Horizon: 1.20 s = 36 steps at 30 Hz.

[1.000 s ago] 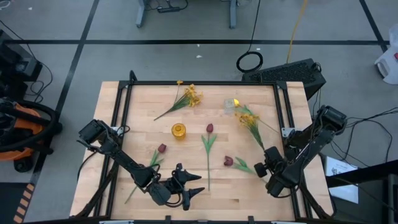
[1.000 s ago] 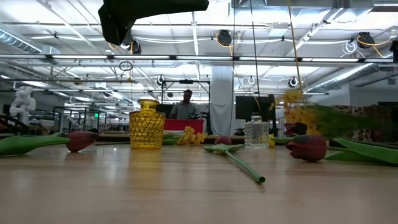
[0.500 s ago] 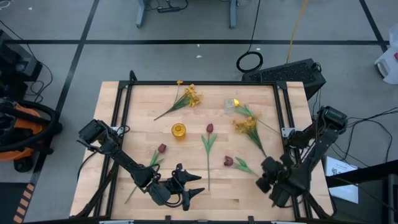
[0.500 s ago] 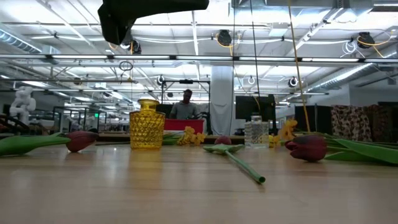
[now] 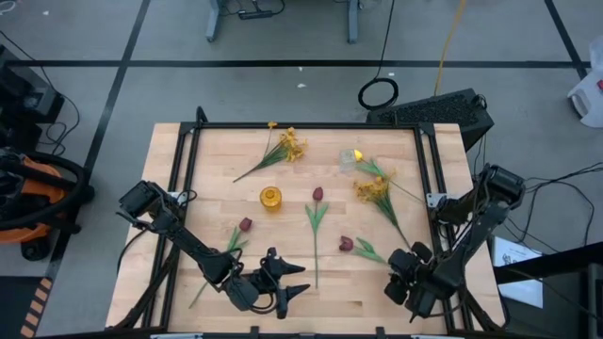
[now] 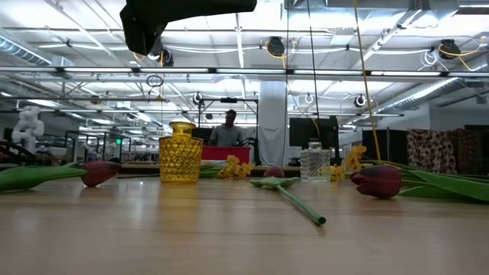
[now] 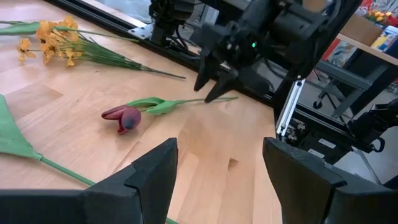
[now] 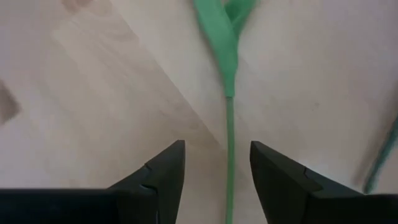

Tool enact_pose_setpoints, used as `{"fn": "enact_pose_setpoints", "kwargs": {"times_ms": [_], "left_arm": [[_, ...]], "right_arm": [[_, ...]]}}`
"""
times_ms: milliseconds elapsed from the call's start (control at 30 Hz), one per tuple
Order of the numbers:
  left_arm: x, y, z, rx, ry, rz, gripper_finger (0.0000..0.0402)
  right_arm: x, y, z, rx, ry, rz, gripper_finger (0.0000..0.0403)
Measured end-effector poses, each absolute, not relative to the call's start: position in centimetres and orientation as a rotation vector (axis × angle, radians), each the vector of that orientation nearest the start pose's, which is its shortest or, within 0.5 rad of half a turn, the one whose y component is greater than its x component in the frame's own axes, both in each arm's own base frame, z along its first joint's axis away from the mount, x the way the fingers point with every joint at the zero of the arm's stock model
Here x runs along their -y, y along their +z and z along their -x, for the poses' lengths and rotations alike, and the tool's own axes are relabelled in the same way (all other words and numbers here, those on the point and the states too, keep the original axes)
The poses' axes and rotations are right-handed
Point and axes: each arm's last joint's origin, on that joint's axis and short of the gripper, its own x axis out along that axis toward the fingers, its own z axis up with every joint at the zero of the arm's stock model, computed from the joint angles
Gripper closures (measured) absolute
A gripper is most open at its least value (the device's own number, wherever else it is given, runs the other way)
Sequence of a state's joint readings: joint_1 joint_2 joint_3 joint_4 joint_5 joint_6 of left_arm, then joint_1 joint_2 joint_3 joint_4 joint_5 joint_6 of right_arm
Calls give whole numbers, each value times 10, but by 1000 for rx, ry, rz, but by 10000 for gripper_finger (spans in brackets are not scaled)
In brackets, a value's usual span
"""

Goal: Sort flowers into vase by color
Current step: Move the right violet tulip to the middle left of the table

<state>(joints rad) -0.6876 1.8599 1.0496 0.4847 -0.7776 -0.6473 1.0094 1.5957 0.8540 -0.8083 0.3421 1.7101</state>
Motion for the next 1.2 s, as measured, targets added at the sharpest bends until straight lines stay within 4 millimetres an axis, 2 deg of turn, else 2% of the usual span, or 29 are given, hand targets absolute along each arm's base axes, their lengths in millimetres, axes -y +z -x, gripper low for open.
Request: {"fn": "enact_pose_setpoints", "kwargs": {"times_ms": [200, 333, 500, 667, 800, 933, 1067, 1200], "left_arm": [[233, 192, -315, -201, 163, 429, 160], [233, 192, -315, -201, 162, 430, 160], [233, 192, -315, -201, 162, 430, 160], [233, 192, -315, -201, 162, 429, 160], [232, 193, -315, -195, 171, 430, 160], [233, 193, -316, -185, 173, 438, 160], [232, 195, -316, -163, 196, 446, 160], [233, 189, -318, -145, 222, 470, 160]], "right_arm": [[-207, 130, -143, -1160, -583, -484, 242], [-208, 126, -145, -1150, -602, -503, 289], [-211, 128, -147, -1125, -600, -530, 387], [-220, 140, -156, -1038, -556, -527, 393], [-226, 158, -164, -879, -514, -516, 399], [-232, 174, -175, -556, -490, -547, 400], [-244, 180, -193, -181, -482, -634, 400], [-250, 185, -214, -27, -495, -648, 399]]}}
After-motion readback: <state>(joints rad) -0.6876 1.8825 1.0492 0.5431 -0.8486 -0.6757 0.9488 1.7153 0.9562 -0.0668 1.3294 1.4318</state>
